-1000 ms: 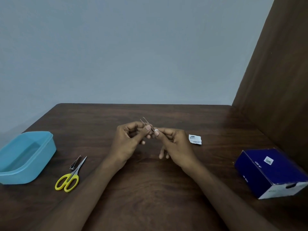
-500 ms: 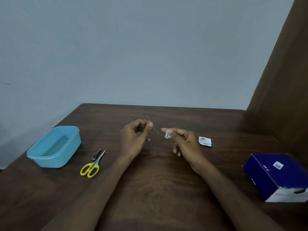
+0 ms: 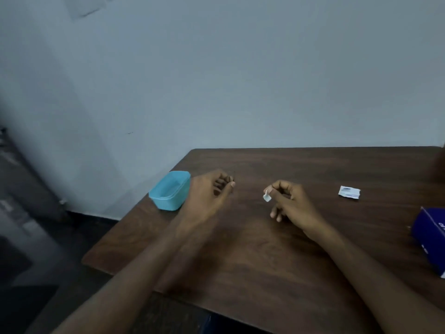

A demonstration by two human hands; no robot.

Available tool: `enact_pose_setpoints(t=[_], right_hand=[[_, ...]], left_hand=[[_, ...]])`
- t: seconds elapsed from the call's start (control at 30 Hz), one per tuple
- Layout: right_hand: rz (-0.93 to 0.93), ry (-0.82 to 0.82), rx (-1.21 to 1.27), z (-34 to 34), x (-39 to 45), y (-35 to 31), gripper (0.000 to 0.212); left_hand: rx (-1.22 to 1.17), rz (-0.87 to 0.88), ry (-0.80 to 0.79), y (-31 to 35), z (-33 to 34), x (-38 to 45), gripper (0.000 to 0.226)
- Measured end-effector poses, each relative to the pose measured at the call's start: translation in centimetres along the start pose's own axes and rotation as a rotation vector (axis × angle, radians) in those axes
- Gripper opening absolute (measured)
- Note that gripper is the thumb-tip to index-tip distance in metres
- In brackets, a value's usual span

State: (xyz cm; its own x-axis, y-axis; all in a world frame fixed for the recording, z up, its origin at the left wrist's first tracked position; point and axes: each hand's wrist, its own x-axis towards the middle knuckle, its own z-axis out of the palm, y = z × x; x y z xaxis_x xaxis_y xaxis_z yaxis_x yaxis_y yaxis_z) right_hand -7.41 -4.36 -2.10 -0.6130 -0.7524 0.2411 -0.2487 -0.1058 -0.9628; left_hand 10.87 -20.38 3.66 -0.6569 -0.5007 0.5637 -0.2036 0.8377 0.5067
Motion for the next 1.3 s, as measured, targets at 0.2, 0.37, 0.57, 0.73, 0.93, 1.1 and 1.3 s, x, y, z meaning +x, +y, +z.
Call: enact_pose_setpoints(t=[0.2, 0.37, 0.57, 0.73, 0.93, 1.1, 1.3], right_hand=[[-0.033, -0.038, 0.021, 1.8, -0.7, -0.7, 0.015], [-0.06, -0.107, 0.006, 2.4, -1.0, -0.6, 0.012], [-0.031, -0.135, -0.007, 1.8, -1.0, -0.5, 0.011], [-0.016, -0.112, -0.028, 1.1, -0.7, -0.2, 0.01], [-0.011, -0.12, -0.037, 0.9, -0.7, -0.1, 0.011], [-0.002, -0.119, -0.036, 0.7, -0.7, -0.1, 0.011], [0.013, -0.122, -0.027, 0.6, -0.5, -0.2, 0.011]], left_hand=[[0.314, -0.145, 0.059, -4.4, -8.8, 3.3, 0.01], [0.493, -0.359, -0.013, -7.4, -11.2, 6.0, 0.014], [0.786, -0.502, -0.189, -9.8, -10.5, 7.3, 0.034], [0.912, -0.52, -0.35, -10.3, -9.3, 7.3, 0.047], [0.97, -0.485, -0.413, -10.7, -7.9, 6.8, 0.039], [0.98, -0.48, -0.407, -10.9, -7.7, 6.4, 0.035], [0.812, -0.477, -0.243, -9.9, -8.1, 7.3, 0.038]])
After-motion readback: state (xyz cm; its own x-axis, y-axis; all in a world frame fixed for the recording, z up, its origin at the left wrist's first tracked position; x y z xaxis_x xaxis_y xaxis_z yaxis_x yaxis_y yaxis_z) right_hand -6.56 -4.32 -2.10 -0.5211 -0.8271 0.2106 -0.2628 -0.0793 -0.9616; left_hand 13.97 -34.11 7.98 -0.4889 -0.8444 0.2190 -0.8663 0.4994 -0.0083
